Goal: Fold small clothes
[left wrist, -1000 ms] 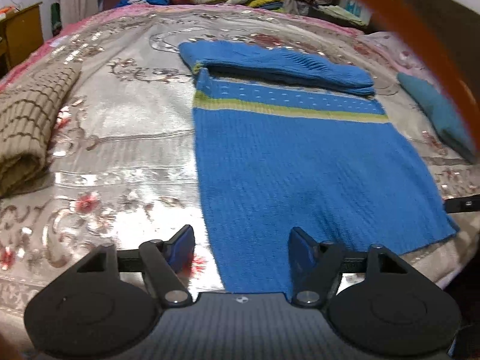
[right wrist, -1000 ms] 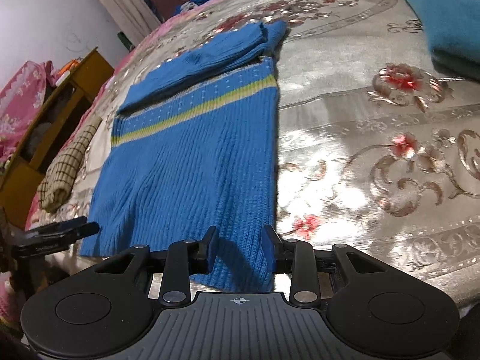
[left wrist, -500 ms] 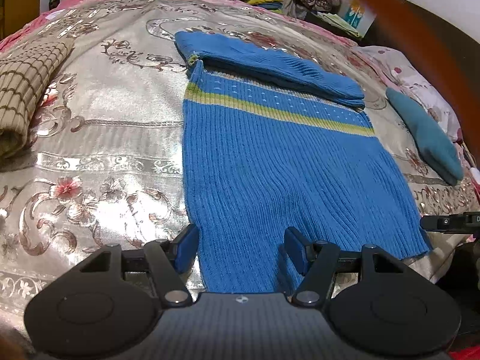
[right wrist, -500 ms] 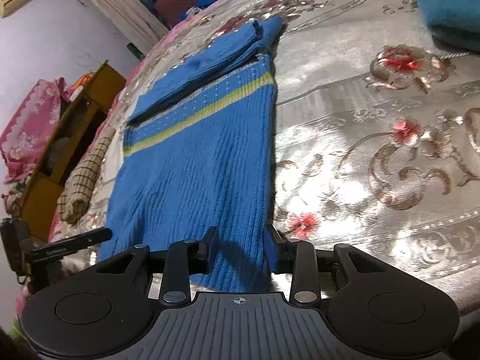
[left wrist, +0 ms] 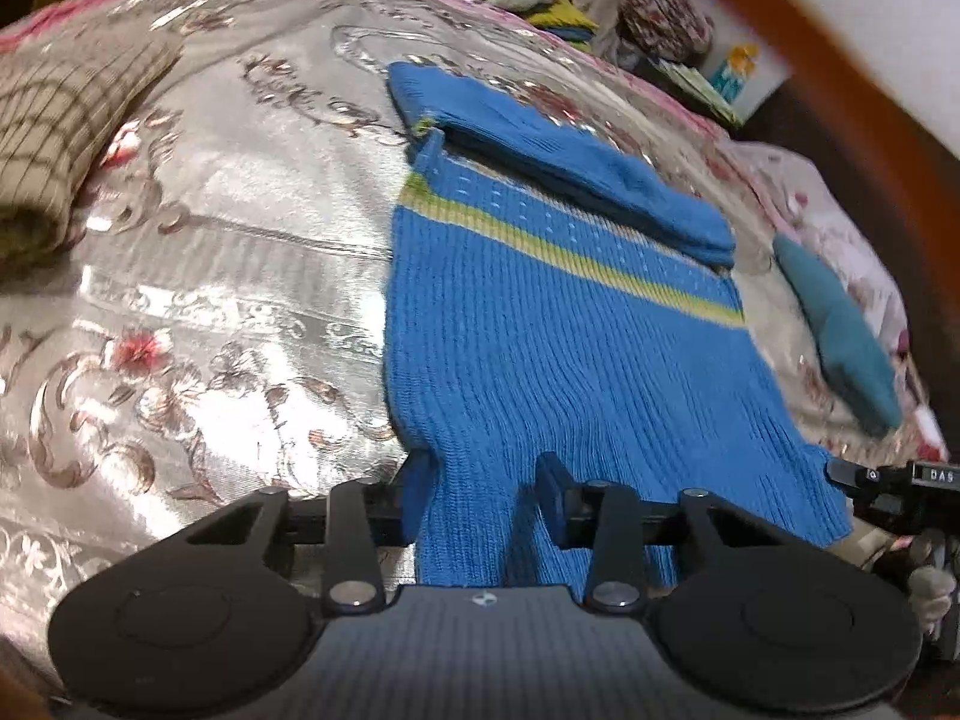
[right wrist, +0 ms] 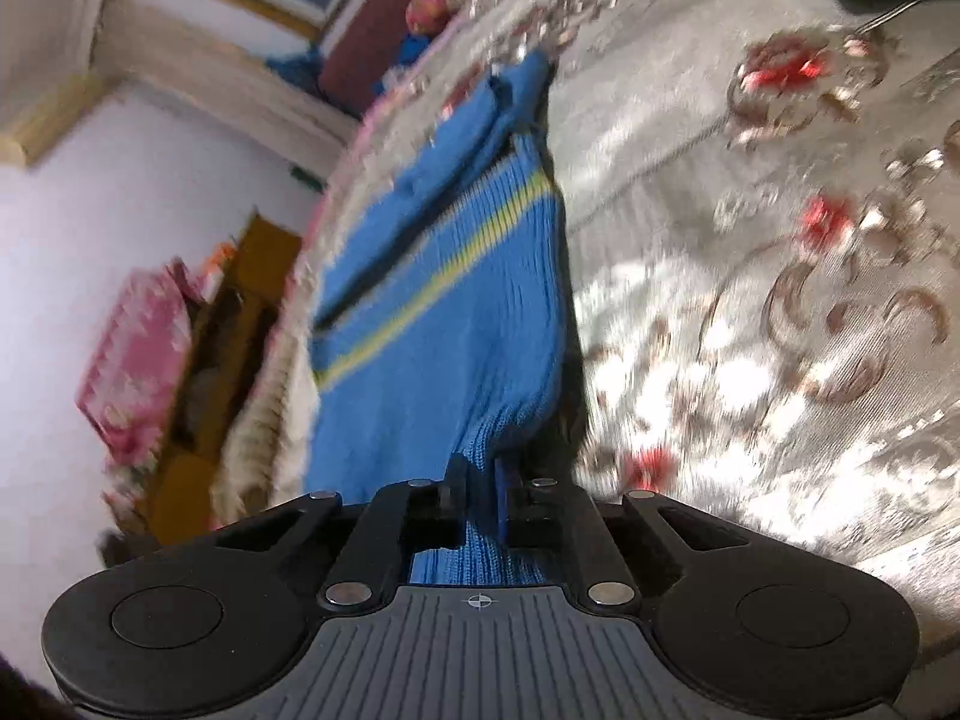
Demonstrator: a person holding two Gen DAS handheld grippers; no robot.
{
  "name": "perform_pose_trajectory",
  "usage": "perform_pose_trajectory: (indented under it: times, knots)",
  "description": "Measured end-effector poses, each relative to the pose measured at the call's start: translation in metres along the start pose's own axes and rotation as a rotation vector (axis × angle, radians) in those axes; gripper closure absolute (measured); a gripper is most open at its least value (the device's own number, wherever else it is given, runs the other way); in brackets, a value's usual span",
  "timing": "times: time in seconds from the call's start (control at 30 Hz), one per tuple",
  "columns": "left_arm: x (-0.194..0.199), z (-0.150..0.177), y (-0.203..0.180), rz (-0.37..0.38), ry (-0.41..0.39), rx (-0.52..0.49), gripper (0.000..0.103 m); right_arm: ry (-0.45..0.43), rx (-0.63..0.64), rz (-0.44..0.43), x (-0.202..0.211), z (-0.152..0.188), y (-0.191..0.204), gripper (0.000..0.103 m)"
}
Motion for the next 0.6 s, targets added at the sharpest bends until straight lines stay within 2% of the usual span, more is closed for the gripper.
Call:
perform_pose_trajectory:
  times: [0.2, 0.3, 0.33, 0.43, 0.5, 0.6]
  knots:
    - [0.003, 0.002, 0.004, -0.039, 0.006, 0.032, 0.06, -0.085, -0.036, 0.048, 0.016, -0.018, -0.015, 0.1]
    - [0.004, 0.003, 0.004, -0.064, 0.002, 0.028, 0.057, -0.051, -0.037, 0.066, 0.011, -0.016, -0.018, 0.099]
    - [0.004, 0.003, 0.003, -0.072, 0.002, 0.024, 0.056, -0.046, -0.029, 0.079, 0.01, -0.015, -0.017, 0.095]
    - [0.003, 0.004, -0.003, -0.097, 0.002, -0.017, 0.055, -0.034, 0.023, 0.115, 0.008, -0.012, -0.01, 0.094]
    - [0.005, 0.005, -0.008, -0.115, -0.002, -0.045, 0.046, -0.012, 0.014, 0.089, 0.009, -0.01, -0.01, 0.093]
    - [0.007, 0.004, -0.006, -0.133, -0.016, -0.045, 0.04, 0.009, 0.029, 0.099, 0.009, -0.006, -0.009, 0.086]
Point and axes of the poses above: each gripper's, at about its wrist camera, not at the fingertips, and x roughly against the way its jaws point, y to its left, z to its underside, the point moved 1 cm from there along -x, roughly the way its jaws point, and after that the axes turned 7 degrees about -y, right-handed, at the moved point
